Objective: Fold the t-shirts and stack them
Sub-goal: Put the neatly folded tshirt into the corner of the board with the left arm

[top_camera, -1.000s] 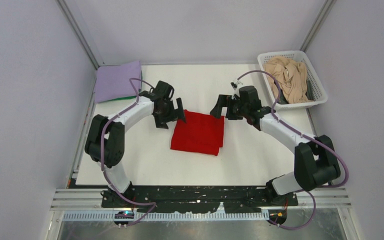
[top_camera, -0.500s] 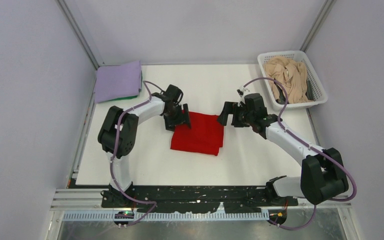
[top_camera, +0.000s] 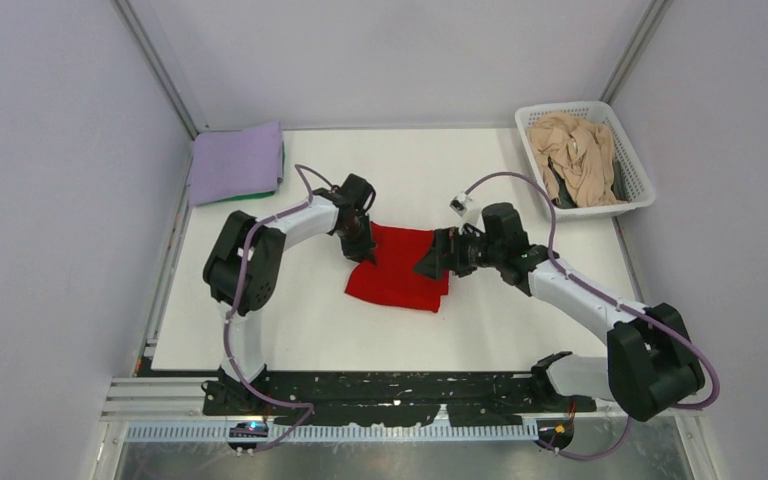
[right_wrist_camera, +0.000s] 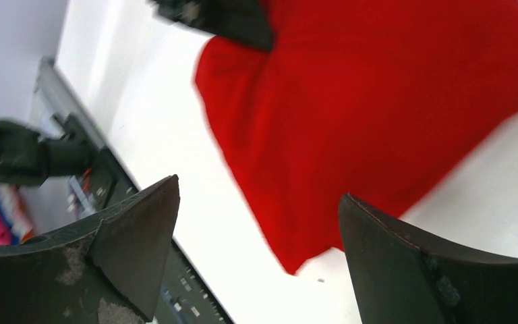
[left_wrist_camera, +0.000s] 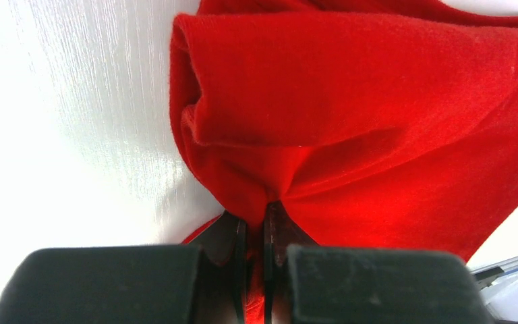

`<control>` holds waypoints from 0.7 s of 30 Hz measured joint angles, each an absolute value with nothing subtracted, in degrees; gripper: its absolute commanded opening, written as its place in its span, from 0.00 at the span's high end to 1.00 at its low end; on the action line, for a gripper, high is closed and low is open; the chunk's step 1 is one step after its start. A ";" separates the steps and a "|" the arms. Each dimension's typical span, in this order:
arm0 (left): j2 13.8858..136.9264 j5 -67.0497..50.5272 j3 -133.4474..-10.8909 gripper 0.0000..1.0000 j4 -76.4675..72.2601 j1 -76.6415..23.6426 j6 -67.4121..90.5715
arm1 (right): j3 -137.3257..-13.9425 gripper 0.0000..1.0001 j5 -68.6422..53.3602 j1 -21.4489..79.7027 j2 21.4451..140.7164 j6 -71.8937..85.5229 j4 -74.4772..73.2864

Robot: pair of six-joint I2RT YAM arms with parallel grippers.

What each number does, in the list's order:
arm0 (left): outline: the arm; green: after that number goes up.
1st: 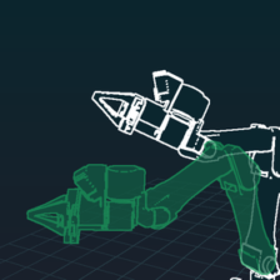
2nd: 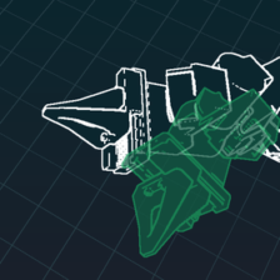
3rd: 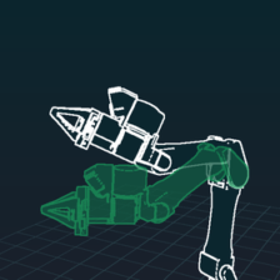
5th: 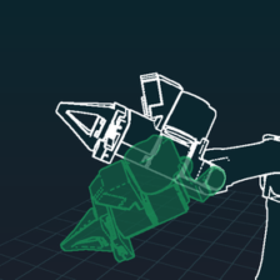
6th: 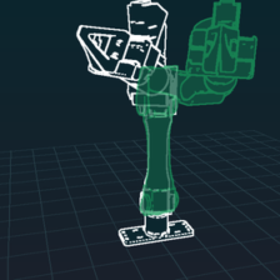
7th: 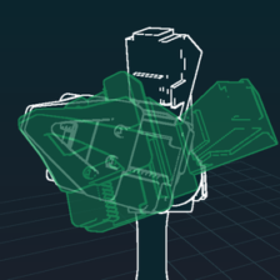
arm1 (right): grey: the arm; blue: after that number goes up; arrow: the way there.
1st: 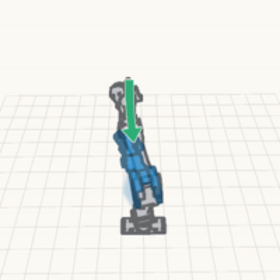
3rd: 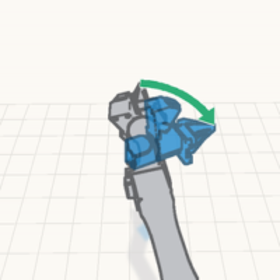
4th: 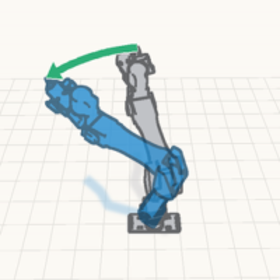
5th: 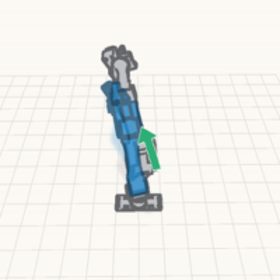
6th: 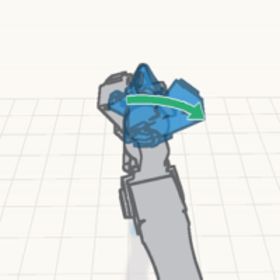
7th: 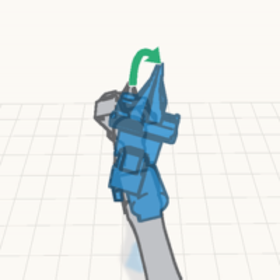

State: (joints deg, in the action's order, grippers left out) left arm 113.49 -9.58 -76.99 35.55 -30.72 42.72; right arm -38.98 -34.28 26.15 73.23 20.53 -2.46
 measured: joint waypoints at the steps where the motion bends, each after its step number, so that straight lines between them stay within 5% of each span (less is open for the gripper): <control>1: 113.16 -9.61 -76.36 1.00 35.07 -30.74 43.05 | -38.98 0.05 -36.14 27.79 74.48 21.02 -1.13; 21: 110.08 -2.11 -75.13 1.00 36.77 -32.45 40.40 | -35.48 0.05 -43.35 28.86 89.45 26.13 8.27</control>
State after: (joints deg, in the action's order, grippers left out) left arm 110.08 -2.11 -75.13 36.77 -32.45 40.40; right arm -35.48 -43.35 28.86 89.45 26.13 8.27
